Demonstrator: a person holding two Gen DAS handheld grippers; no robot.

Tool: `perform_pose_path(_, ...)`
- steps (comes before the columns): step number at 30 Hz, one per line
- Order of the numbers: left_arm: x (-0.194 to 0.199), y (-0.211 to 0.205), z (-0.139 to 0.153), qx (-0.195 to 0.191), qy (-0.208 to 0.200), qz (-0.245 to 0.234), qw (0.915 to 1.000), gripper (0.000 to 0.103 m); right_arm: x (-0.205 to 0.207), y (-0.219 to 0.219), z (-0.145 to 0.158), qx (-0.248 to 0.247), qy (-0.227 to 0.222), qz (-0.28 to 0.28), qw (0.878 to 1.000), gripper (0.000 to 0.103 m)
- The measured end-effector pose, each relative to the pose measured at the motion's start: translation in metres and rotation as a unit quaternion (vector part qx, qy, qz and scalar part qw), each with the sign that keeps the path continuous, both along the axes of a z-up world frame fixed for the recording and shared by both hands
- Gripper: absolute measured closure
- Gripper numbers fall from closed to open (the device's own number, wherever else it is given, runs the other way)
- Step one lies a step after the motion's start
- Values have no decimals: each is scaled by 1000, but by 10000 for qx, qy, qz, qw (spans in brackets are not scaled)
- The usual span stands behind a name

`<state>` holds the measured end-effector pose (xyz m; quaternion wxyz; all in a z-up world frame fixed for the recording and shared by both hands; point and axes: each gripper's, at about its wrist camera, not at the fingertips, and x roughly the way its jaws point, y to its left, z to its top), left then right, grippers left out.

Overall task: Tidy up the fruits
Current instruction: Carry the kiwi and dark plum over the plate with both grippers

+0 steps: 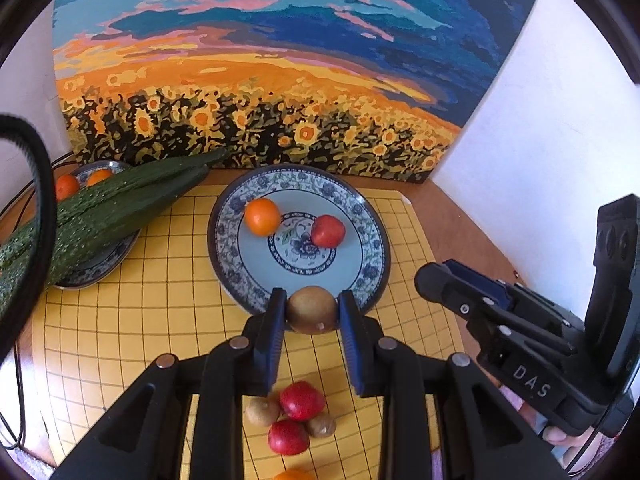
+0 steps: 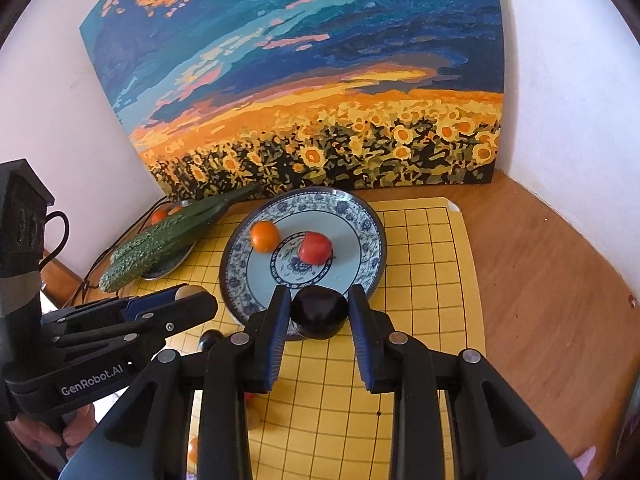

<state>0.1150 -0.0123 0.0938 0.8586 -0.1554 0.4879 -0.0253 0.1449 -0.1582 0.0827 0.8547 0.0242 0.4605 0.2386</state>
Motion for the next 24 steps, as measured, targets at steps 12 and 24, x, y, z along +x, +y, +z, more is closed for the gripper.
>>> perform_pose_path(12, 30, 3, -30, 30, 280, 28, 9996, 76, 26, 8, -24, 45, 138, 59, 9999, 72)
perform_pose_path(24, 50, -2, -57, 72, 409, -70, 9991, 76, 42, 15, -46, -80, 194, 54, 9998, 72)
